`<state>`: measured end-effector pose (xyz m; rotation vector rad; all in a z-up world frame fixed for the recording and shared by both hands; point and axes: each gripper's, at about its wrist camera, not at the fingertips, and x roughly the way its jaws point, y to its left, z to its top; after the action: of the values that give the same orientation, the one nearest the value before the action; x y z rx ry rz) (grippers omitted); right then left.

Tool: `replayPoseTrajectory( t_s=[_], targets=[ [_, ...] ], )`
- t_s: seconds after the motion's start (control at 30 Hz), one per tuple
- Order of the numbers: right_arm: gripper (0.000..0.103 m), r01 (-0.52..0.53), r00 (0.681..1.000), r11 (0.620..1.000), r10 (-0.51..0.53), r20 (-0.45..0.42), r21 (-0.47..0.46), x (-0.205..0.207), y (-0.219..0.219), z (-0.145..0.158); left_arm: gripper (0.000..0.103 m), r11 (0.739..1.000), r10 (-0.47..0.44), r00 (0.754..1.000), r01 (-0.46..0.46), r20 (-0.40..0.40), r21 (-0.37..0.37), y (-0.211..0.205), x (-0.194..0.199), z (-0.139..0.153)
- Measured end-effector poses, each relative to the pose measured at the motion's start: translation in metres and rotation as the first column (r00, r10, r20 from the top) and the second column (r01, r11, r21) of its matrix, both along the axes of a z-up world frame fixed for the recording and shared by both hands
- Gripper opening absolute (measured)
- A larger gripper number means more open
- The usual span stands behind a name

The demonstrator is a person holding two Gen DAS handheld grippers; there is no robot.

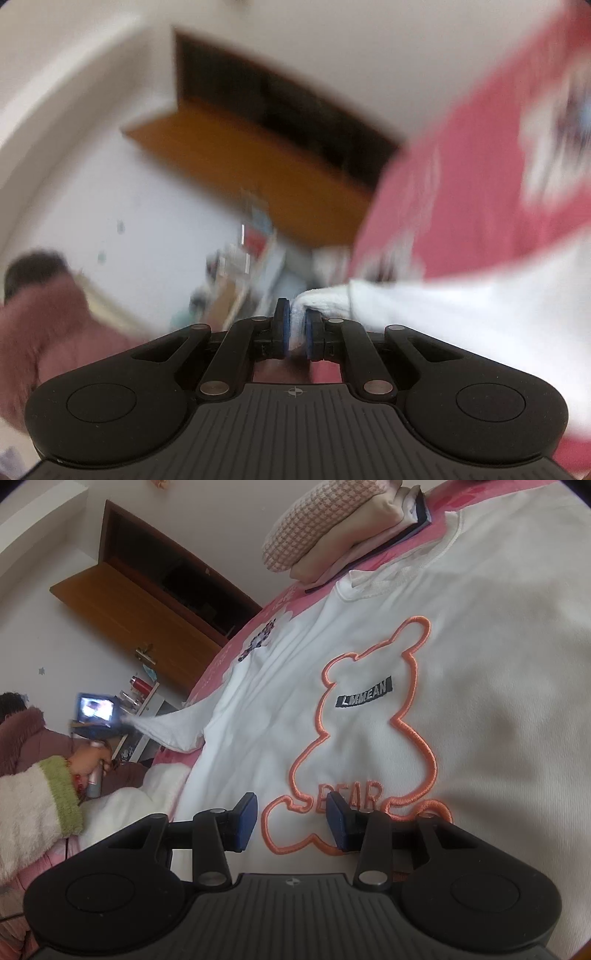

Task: Fold clothes
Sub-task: 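Fold the held sleeve across the sweatshirt body with the left gripper, release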

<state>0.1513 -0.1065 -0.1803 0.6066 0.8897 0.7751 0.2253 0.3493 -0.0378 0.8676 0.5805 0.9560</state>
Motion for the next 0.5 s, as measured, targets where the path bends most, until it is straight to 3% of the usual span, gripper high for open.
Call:
replayPoseTrajectory(
  t_s=[0.07,0.13,0.23,0.3,0.37,0.43,0.5],
  targets=[
    [0.044,0.004,1.0,1.0,-0.004,-0.002,0.004,0.0,0.0,0.0,0.009,0.987,-0.163,0.985,0.163,0.056,0.001,-0.052,-0.009,0.022],
    [0.044,0.007,1.0,1.0,-0.007,-0.003,0.006,0.0,0.0,0.0,0.011,0.944,-0.33,0.943,0.329,0.036,0.024,-0.106,-0.02,0.027],
    [0.044,0.01,1.0,1.0,-0.01,-0.001,0.006,0.0,0.0,-0.001,0.011,0.842,-0.537,0.843,0.538,-0.033,0.038,-0.179,-0.04,0.016],
    [0.044,0.014,1.0,1.0,-0.015,0.001,0.006,0.0,0.0,-0.001,0.017,0.783,-0.621,0.777,0.622,-0.102,-0.024,-0.217,-0.051,-0.004],
    [0.044,0.016,1.0,1.0,-0.016,0.004,0.002,-0.001,0.001,0.0,0.035,0.758,-0.653,0.732,0.636,-0.194,-0.146,-0.239,-0.055,-0.034],
    [0.044,0.017,1.0,1.0,-0.017,0.008,-0.001,-0.001,0.001,0.0,0.036,0.752,-0.657,0.698,0.586,-0.284,-0.301,-0.251,-0.055,-0.062],
    [0.044,0.018,1.0,1.0,-0.018,0.011,-0.004,-0.002,0.002,0.0,0.036,0.741,-0.653,0.683,0.49,-0.326,-0.459,-0.253,-0.055,-0.077]
  ],
)
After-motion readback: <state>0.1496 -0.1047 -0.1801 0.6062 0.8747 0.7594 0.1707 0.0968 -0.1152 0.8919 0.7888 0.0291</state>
